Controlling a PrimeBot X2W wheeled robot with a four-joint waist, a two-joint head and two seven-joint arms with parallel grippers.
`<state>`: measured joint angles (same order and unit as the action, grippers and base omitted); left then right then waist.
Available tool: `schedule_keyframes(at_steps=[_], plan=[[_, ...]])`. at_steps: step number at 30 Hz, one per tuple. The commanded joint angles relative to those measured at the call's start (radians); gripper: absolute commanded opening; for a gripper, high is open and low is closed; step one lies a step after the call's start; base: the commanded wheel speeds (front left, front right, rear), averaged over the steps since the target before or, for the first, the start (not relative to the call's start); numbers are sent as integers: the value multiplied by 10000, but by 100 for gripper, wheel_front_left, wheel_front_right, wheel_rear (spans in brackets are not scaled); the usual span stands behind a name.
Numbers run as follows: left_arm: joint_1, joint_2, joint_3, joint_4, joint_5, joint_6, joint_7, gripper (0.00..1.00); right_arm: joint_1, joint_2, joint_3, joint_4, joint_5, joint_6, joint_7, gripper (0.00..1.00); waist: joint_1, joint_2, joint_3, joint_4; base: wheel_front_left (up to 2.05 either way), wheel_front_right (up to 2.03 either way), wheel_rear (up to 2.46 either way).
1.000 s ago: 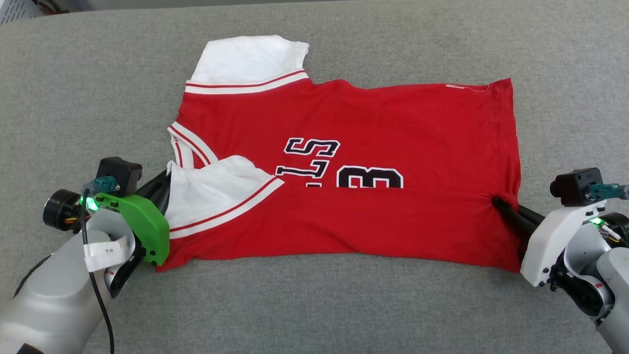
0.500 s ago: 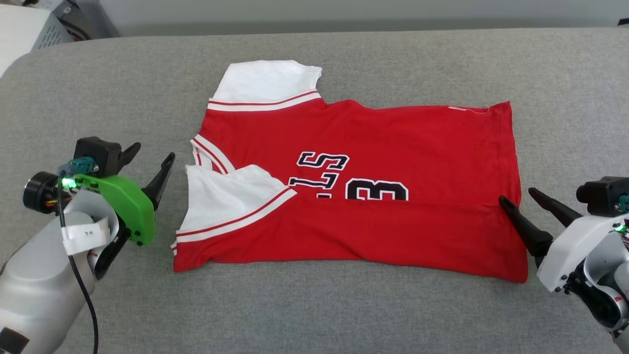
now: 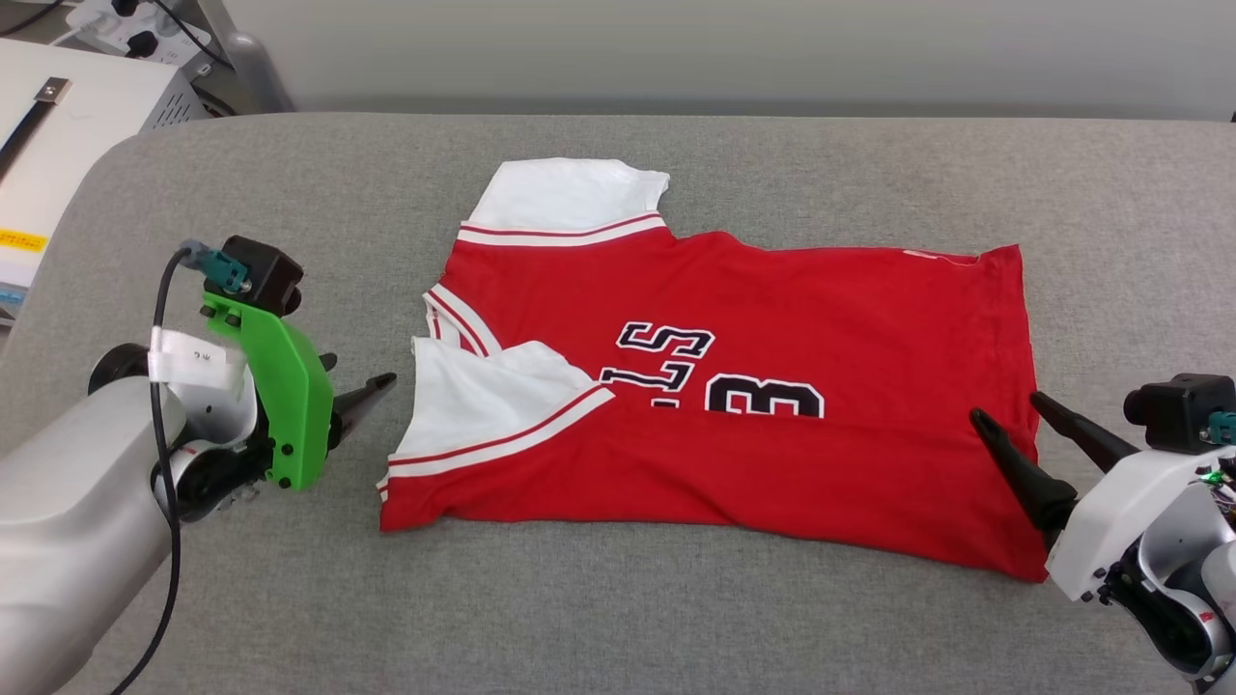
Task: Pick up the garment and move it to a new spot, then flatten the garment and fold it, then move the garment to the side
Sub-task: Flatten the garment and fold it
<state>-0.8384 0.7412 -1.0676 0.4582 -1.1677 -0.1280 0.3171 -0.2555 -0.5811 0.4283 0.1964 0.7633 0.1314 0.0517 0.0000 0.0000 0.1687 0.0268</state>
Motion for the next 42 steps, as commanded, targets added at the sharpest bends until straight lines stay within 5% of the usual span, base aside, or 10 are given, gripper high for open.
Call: schedule_keyframes(at_steps=[1, 9, 28, 29, 38, 42], plan=[[-236, 100, -57, -59, -280, -26, 413, 100, 113, 76, -60, -85, -96, -7, 74, 100, 0, 0, 13, 12, 0, 0, 0], [-363, 85, -494, 36, -1228, -27, 2421, 100, 28, 309, -141, -291, -186, -7, 317, 100, 0, 0, 287, -181, 0, 0, 0], [493, -695, -1665, 1064, -914, -27, 2737, 100, -527, 474, 60, -81, -156, -7, 309, 100, 0, 0, 794, -625, 0, 0, 0], [540, -706, -1696, 1084, -897, -27, 2700, 4, -567, 457, 56, -76, -169, -7, 293, 100, 0, 0, 781, -635, 0, 0, 0], [310, -359, -1723, 616, -584, -27, 1626, 0, -705, -238, -26, -569, -420, -7, 600, 100, 0, 0, 369, -545, 0, 0, 0], [287, -68, -1741, 220, -647, -27, 1293, 0, -702, -901, 5, -1013, -347, -7, 1712, 100, 0, 0, 143, -517, 0, 0, 0]])
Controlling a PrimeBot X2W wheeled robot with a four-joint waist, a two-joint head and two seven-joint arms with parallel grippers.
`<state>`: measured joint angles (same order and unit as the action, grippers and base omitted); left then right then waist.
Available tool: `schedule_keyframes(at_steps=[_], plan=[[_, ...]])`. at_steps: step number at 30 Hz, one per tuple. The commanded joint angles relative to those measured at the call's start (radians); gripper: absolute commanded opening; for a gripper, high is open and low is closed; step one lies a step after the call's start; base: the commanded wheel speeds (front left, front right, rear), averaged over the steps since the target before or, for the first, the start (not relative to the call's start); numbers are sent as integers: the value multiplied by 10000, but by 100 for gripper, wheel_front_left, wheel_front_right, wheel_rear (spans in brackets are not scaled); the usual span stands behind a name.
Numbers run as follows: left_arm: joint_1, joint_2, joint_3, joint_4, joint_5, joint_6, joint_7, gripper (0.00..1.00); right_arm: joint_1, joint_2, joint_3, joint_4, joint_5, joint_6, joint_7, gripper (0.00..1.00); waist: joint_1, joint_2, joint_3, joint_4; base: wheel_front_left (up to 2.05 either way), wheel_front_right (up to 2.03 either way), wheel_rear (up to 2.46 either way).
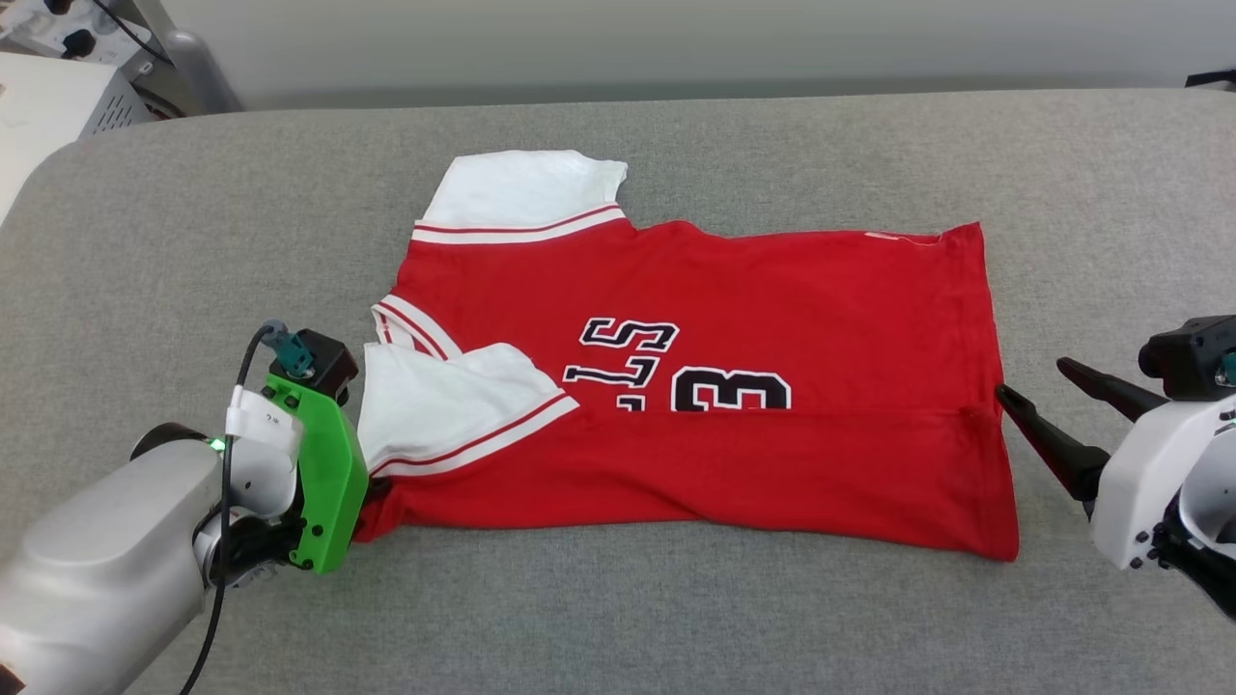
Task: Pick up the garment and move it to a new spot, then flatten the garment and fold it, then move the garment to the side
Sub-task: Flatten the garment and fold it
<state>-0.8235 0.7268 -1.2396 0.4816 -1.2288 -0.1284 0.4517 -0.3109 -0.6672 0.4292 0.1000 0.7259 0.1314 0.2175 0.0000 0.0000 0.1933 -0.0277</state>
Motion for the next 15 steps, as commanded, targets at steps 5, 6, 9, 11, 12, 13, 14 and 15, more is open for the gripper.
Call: schedule_keyframes(at_steps=[5, 6, 9, 11, 12, 13, 14, 15], plan=[[195, 351, -83, -489, 54, -23, -366, 0, -91, -556, -182, -479, 411, -7, 1974, 100, 0, 0, -194, 54, 0, 0, 0], [199, 374, -93, -552, 71, -23, -393, 0, -40, -586, -213, -502, 500, -7, 2313, 100, 0, 0, -184, 70, 0, 0, 0], [169, 435, -128, -683, 189, -23, -468, 0, 123, -564, -397, -473, 739, -7, 3237, 100, 0, 0, -105, 118, 0, 0, 0], [127, 434, -137, -719, 237, -23, -523, 0, 205, -473, -518, -355, 703, -7, 3566, 100, 0, 0, -42, 160, 0, 0, 0], [111, 432, -142, -727, 254, -23, -551, 0, 246, -354, -560, -302, 734, -7, 3690, 100, 0, 0, -6, 178, 0, 0, 0], [101, 429, -147, -730, 267, -23, -570, 0, 275, -222, -605, -249, 809, -7, 3777, 100, 0, 0, 20, 188, 0, 0, 0], [84, 423, -153, -735, 285, -23, -590, 0, 302, -71, -648, -177, 868, -7, 3863, 100, 0, 0, 65, 204, 0, 0, 0], [64, 416, -158, -740, 305, -23, -604, 0, 313, 19, -652, -121, 850, -7, 3921, 100, 0, 0, 109, 222, 0, 0, 0]])
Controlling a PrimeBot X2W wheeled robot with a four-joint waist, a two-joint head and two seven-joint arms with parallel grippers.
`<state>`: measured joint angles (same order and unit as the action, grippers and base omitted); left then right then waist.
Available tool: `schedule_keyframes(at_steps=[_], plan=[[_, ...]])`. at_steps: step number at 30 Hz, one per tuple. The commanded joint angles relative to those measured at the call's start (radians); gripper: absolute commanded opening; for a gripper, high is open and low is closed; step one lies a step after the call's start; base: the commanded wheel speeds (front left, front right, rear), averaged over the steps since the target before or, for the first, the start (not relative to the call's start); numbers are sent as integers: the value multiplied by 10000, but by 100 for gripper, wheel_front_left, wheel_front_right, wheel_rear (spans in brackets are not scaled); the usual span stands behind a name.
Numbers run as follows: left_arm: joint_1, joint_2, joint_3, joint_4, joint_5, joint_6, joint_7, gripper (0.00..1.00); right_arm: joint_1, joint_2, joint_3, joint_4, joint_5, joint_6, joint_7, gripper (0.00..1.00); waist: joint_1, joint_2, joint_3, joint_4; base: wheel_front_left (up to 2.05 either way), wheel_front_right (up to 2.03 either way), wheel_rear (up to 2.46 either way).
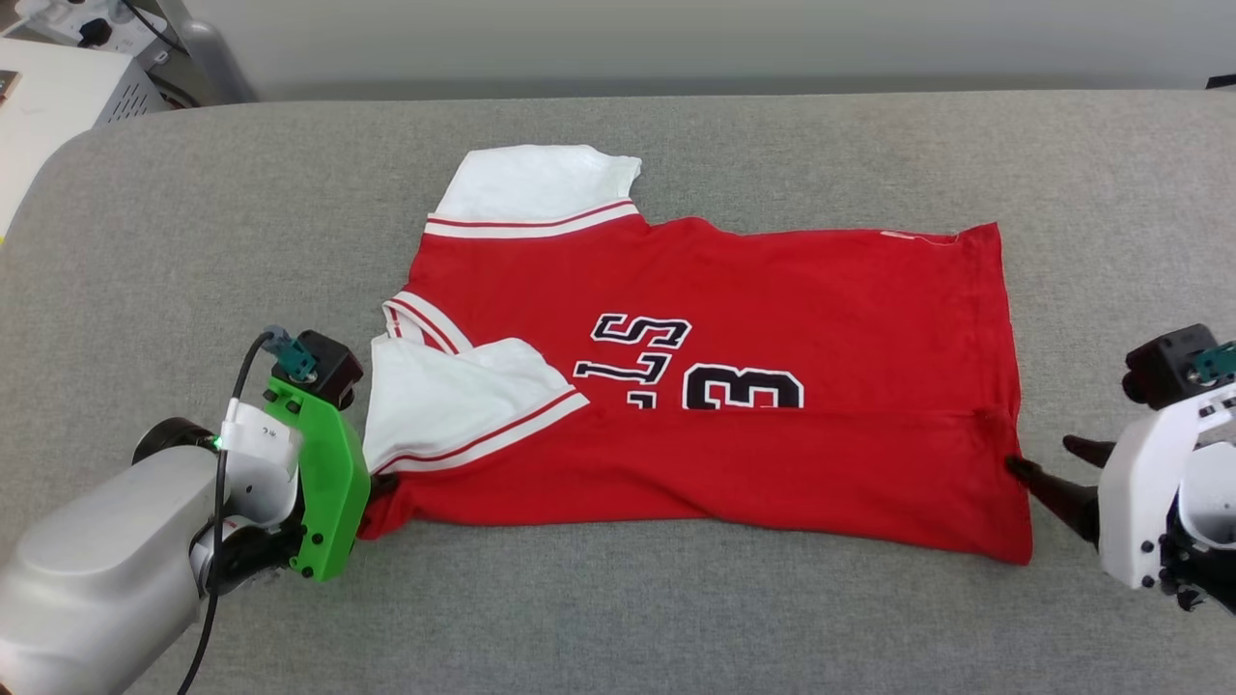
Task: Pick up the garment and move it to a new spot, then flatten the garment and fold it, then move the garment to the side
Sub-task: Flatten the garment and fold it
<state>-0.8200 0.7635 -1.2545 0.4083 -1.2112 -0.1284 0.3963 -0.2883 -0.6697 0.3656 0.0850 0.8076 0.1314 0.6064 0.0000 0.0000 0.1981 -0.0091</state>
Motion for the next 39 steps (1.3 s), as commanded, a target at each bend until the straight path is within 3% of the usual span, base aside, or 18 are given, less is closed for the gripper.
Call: schedule_keyframes(at_steps=[1, 11, 20, 21, 22, 31, 39], plan=[[5, 39, -16, -7, 157, -23, -68, 0, 89, 138, 14, 109, -52, -7, 67, 100, 0, 0, 109, 55, 0, 0, 0], [-248, -80, -68, 79, 328, -23, -207, 0, -100, 1093, 650, 1566, -465, -7, -135, 100, 0, 0, 504, 207, 0, 0, 0], [-140, -119, -117, 237, 279, -23, -414, 0, -68, 1339, 1673, 2551, -487, -7, -759, 100, 0, 0, 580, 198, 0, 0, 0], [-105, -106, -122, 262, 262, -23, -442, 0, -101, 1317, 1764, 2570, -438, -7, -856, 19, 0, 0, 566, 172, 0, 0, 0], [-77, -97, -127, 278, 252, -23, -461, 0, -145, 1281, 1819, 2552, -413, -7, -983, 0, 0, 0, 551, 153, 0, 0, 0], [365, 40, -177, 239, 59, -23, -569, 0, -236, 720, 2036, 2108, -197, -7, -1933, 0, 0, 0, -66, 106, 0, 0, 0], [905, 562, -215, -491, -46, -23, -504, 0, 451, 176, 1666, 1083, -72, -7, -2230, 0, 0, 0, -650, 174, 0, 0, 0]])
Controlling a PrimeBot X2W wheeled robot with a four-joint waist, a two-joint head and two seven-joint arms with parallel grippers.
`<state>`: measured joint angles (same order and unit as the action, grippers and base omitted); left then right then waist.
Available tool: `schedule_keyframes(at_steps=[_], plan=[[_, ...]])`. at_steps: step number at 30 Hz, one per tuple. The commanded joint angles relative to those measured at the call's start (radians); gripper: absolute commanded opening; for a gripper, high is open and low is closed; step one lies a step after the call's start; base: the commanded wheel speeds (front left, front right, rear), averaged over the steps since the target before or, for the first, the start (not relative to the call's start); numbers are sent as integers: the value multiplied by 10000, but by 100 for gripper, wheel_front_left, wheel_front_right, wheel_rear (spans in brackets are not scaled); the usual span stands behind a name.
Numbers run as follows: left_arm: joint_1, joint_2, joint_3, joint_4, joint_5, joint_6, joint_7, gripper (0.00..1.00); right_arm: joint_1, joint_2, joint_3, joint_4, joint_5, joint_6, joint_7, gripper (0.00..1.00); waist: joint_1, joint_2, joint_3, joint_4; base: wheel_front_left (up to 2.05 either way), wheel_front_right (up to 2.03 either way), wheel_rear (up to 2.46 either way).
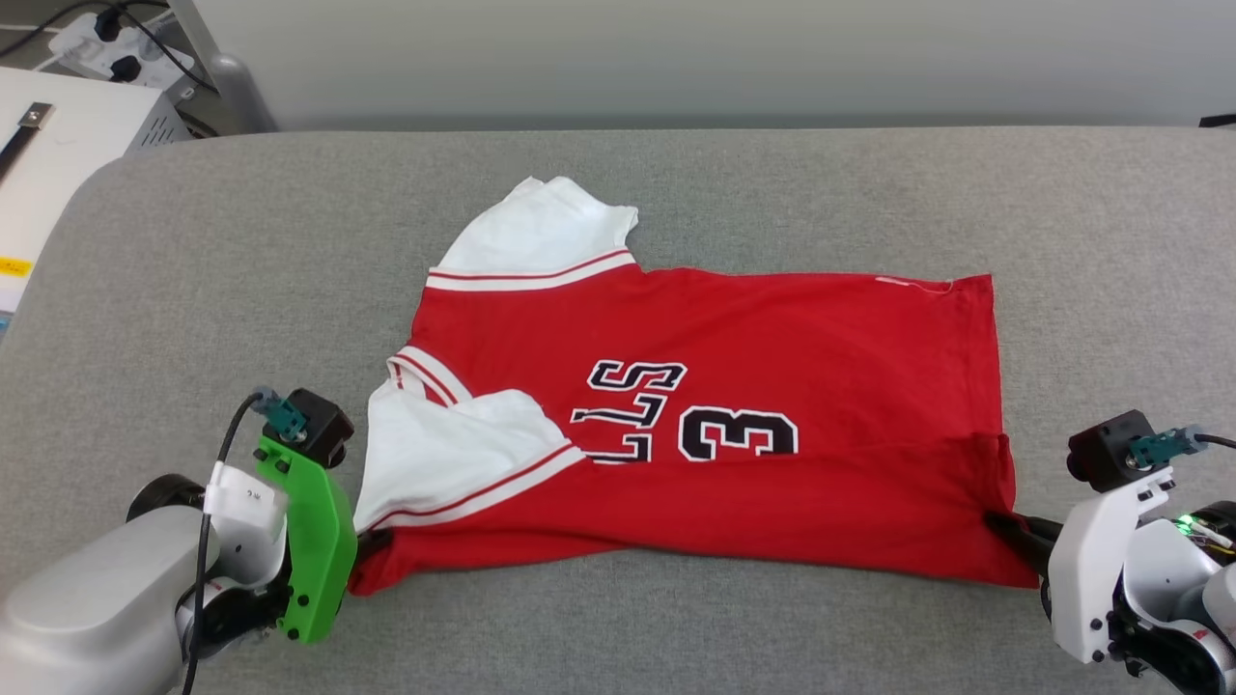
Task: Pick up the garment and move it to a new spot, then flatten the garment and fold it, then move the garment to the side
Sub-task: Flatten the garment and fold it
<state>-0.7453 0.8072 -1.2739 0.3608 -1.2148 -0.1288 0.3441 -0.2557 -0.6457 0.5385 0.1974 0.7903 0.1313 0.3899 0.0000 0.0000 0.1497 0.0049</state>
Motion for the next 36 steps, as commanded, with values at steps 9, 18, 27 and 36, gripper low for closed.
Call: schedule_keyframes(at_steps=[9, 18, 27, 36], plan=[[693, 552, -37, -680, -11, -19, -17, 0, 1263, -358, -1108, -1036, 154, -6, 389, 0, 0, 0, -420, 85, 0, 0, 0], [1003, 410, -43, -459, 23, -16, -61, 0, 1955, -48, -1943, -1223, -195, -6, 932, 0, 0, 0, -56, 63, 0, 0, 0], [1197, -63, -41, 458, 71, -10, -201, 0, 1869, 635, -1902, -143, -528, -6, 835, 0, 0, 0, 169, 78, 0, 0, 0], [851, 255, 286, 270, 258, 30, -843, 100, 2111, 989, -2262, -359, -439, -6, -432, 100, 0, 0, -427, 184, 0, 0, 0]])
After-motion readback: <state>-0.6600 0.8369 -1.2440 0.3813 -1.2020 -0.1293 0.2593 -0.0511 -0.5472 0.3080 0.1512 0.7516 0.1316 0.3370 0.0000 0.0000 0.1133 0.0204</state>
